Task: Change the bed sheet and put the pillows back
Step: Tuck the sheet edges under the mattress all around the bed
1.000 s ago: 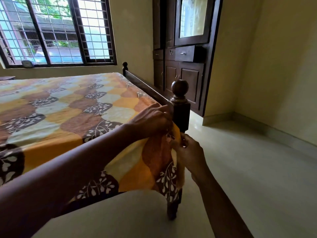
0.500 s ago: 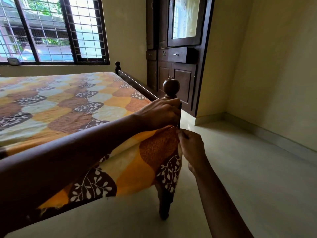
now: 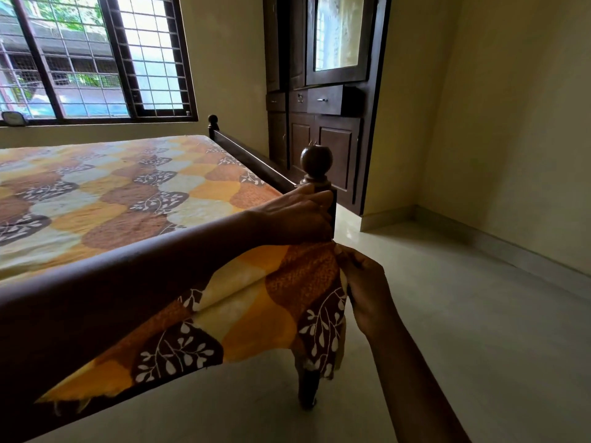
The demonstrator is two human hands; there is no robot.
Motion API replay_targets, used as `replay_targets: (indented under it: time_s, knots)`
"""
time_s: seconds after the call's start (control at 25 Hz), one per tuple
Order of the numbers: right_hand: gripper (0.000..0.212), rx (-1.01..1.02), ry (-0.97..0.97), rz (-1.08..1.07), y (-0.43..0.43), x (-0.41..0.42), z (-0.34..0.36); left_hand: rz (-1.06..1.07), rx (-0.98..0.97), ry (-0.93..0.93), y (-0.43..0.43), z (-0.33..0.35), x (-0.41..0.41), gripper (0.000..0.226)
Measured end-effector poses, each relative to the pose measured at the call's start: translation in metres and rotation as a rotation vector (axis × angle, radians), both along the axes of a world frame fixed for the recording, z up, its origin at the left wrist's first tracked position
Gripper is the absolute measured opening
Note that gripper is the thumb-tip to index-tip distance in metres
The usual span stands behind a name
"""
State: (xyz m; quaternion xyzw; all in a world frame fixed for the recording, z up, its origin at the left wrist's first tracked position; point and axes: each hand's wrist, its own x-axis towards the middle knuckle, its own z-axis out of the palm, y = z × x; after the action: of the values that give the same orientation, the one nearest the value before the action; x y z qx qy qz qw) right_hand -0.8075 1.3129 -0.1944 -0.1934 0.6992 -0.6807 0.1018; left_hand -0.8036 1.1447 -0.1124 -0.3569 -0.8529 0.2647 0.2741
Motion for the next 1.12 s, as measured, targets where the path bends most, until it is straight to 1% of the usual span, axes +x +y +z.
replay_targets:
  time_s: [0.12, 0.2, 0.28, 0.36, 0.44, 0.48, 0.52, 0.56, 0.6, 0.64, 0.72, 0.76, 0.8, 0.88, 0.92, 0.96, 1.0, 1.04, 1.08, 1.12]
  knots:
    - [0.031, 0.177, 0.286, -0.213, -0.001, 0.003, -0.01, -0.032, 0.049, 0.003, 0.002, -0.001, -0.005, 0.016]
    - [0.041, 0.27, 0.39, -0.234, -0.006, 0.016, -0.011, 0.002, 0.043, 0.017, 0.007, -0.002, -0.004, 0.001]
    - [0.045, 0.355, 0.416, -0.2, -0.019, 0.015, -0.017, 0.051, 0.065, -0.013, 0.006, -0.001, -0.002, 0.012]
    - [0.04, 0.386, 0.435, -0.189, -0.021, 0.009, -0.021, 0.069, 0.088, -0.005, 0.004, -0.007, 0.001, 0.017]
    - [0.034, 0.356, 0.438, -0.112, -0.015, -0.005, -0.024, 0.124, 0.198, 0.051, 0.006, -0.016, 0.01, 0.026]
    - [0.033, 0.362, 0.439, -0.039, -0.01, -0.01, -0.025, 0.201, 0.307, 0.065, 0.009, -0.023, 0.019, 0.028]
    - [0.033, 0.38, 0.437, 0.032, -0.006, -0.016, -0.026, 0.298, 0.453, 0.08, 0.015, -0.032, 0.03, 0.03]
    - [0.032, 0.383, 0.412, 0.1, -0.004, -0.022, -0.028, 0.381, 0.638, 0.11, 0.024, -0.042, 0.042, 0.031]
    - [0.033, 0.36, 0.355, 0.153, -0.006, -0.029, -0.031, 0.441, 0.858, 0.143, 0.036, -0.054, 0.057, 0.029]
    - [0.035, 0.316, 0.28, 0.202, -0.007, -0.034, -0.034, 0.47, 1.127, 0.138, 0.049, -0.067, 0.073, 0.024]
    - [0.035, 0.183, 0.127, 0.276, -0.011, -0.036, -0.041, 0.45, 1.756, -0.002, 0.082, -0.091, 0.101, 0.019]
    - [0.034, 0.123, 0.069, 0.301, -0.013, -0.036, -0.043, 0.471, 2.033, -0.083, 0.096, -0.102, 0.111, 0.021]
    - [0.033, 0.083, 0.02, 0.326, -0.014, -0.035, -0.049, 0.549, 2.235, -0.159, 0.105, -0.116, 0.118, 0.024]
    - [0.031, 0.049, -0.042, 0.363, -0.01, -0.033, -0.055, 0.734, 2.516, -0.353, 0.108, -0.138, 0.121, 0.029]
    - [0.029, 0.05, -0.072, 0.387, -0.008, -0.033, -0.058, 0.796, 2.663, -0.479, 0.106, -0.148, 0.12, 0.035]
    - [0.027, 0.048, -0.103, 0.405, -0.006, -0.034, -0.062, 0.799, 2.804, -0.618, 0.105, -0.157, 0.118, 0.046]
    - [0.026, 0.04, -0.13, 0.41, -0.003, -0.035, -0.066, 0.744, 2.933, -0.726, 0.106, -0.164, 0.118, 0.055]
    - [0.026, 0.032, -0.151, 0.408, -0.001, -0.036, -0.068, 0.645, 3.046, -0.774, 0.108, -0.17, 0.117, 0.06]
    - [0.025, 0.027, -0.168, 0.41, 0.001, -0.036, -0.068, 0.544, 3.105, -0.764, 0.112, -0.175, 0.115, 0.058]
    - [0.025, 0.017, -0.191, 0.423, 0.0, -0.035, -0.068, 0.462, 3.13, -0.709, 0.115, -0.18, 0.114, 0.048]
